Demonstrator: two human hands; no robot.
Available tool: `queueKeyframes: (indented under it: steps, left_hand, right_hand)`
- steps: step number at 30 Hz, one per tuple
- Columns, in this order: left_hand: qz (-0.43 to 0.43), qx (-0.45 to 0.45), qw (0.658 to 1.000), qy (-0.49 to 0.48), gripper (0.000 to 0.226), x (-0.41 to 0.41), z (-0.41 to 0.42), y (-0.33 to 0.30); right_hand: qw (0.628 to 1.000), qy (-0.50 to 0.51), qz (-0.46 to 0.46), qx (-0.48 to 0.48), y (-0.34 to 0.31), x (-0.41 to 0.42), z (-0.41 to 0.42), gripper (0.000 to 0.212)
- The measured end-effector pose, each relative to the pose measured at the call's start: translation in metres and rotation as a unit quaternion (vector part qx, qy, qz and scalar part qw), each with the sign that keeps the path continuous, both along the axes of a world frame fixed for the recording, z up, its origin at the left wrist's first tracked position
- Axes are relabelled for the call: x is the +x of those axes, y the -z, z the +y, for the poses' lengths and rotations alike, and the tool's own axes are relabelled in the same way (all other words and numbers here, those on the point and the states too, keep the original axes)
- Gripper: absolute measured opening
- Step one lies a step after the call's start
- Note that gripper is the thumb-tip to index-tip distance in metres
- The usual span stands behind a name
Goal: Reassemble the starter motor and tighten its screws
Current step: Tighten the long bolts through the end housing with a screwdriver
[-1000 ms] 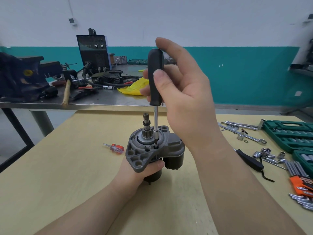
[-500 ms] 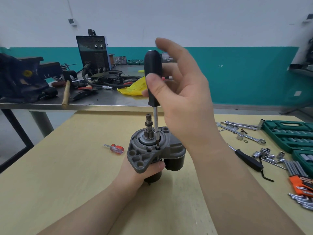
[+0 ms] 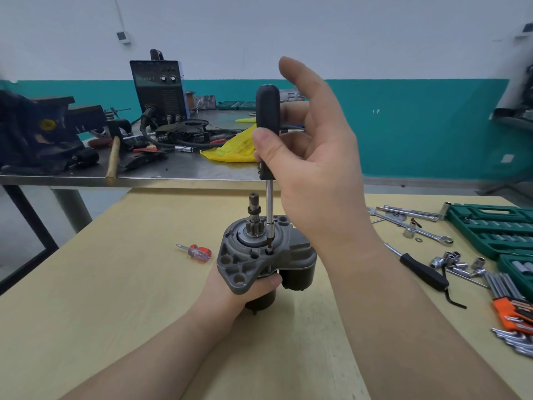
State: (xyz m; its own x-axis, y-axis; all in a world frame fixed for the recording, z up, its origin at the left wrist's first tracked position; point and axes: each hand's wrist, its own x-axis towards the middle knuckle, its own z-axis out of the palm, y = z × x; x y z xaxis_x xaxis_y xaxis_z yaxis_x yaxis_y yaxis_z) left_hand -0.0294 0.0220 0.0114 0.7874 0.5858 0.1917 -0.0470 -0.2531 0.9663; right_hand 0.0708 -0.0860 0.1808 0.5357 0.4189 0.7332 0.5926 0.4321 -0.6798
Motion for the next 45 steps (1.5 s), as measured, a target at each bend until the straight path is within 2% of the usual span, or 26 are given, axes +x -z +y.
queueKeyframes:
  steps: [5, 8, 9, 12, 15, 18, 22, 26, 29, 33, 39, 43, 45]
  left_hand:
    - [-0.02, -0.008, 1.0, 0.014, 0.093, -0.001, 0.002, 0.002]
    - [-0.03, -0.036, 0.999, -0.006, 0.134, 0.006, 0.0, -0.006]
    - [-0.04, -0.039, 0.998, -0.01, 0.138, 0.006, 0.001, -0.006]
    - [-0.021, -0.018, 1.0, 0.008, 0.081, 0.005, -0.001, -0.005]
    - [-0.041, -0.055, 0.997, -0.02, 0.093, 0.011, 0.007, 0.0]
    - [-0.04, -0.048, 0.998, -0.005, 0.086, 0.014, 0.008, -0.004]
    - [-0.063, -0.083, 0.994, 0.017, 0.11, 0.009, 0.007, -0.009]
    - [-0.07, -0.08, 0.993, 0.054, 0.134, 0.007, 0.001, -0.017]
    - [-0.068, -0.079, 0.993, 0.046, 0.145, 0.006, -0.002, -0.019]
    - [-0.062, -0.083, 0.994, 0.04, 0.158, 0.009, -0.004, -0.021]
    - [-0.061, -0.064, 0.995, 0.039, 0.126, 0.006, -0.004, -0.018]
    - [-0.051, -0.097, 0.994, 0.023, 0.127, 0.007, -0.001, -0.017]
    - [-0.031, -0.058, 0.997, 0.028, 0.1, 0.002, -0.002, -0.013]
  right_hand:
    - [1.0, -0.012, 0.004, -0.001, 0.0, 0.0, 0.0, 0.043]
    - [0.999, -0.039, 0.022, -0.001, -0.001, 0.001, -0.002, 0.041]
    - [0.999, -0.047, 0.024, -0.003, -0.001, 0.0, -0.003, 0.042]
    - [0.999, -0.035, 0.004, -0.007, -0.001, -0.001, -0.002, 0.049]
    - [1.0, -0.014, -0.019, -0.013, -0.001, -0.002, -0.001, 0.057]
    - [0.999, -0.023, -0.021, -0.01, -0.001, -0.003, -0.001, 0.045]
    - [0.999, -0.042, 0.002, -0.002, -0.002, -0.002, -0.002, 0.037]
    - [1.0, -0.028, -0.005, -0.007, -0.002, -0.002, -0.003, 0.045]
    - [1.0, -0.007, -0.026, -0.009, -0.002, -0.002, -0.003, 0.053]
    - [1.0, -0.029, -0.011, -0.004, -0.002, -0.002, -0.002, 0.042]
    - [0.999, -0.047, 0.008, -0.002, -0.003, -0.002, -0.004, 0.04]
    - [1.0, -0.014, -0.014, -0.008, -0.003, -0.002, -0.003, 0.05]
    - [1.0, -0.017, -0.006, -0.002, -0.004, -0.002, -0.003, 0.045]
